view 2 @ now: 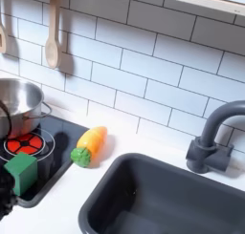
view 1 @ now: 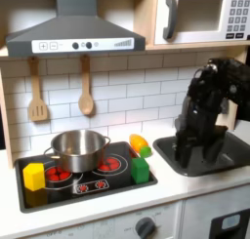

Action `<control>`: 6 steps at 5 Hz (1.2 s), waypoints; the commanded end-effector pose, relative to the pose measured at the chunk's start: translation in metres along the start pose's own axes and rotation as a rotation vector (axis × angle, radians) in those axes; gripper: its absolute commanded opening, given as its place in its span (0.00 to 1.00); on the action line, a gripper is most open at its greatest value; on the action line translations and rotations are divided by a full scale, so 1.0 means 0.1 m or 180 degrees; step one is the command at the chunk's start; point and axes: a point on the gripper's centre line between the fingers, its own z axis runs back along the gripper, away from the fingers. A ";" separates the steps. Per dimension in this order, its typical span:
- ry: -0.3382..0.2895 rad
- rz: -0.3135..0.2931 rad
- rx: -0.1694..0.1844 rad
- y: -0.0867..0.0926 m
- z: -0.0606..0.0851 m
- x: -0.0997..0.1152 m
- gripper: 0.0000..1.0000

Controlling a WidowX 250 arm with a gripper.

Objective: Reach green block

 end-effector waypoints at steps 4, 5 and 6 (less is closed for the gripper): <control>-0.0060 0.0002 0.0072 0.29 -0.12 0.53 1.00; -0.0020 0.0000 0.0052 0.29 -0.19 0.62 1.00; -0.0042 0.0043 0.0045 0.31 -0.24 0.72 1.00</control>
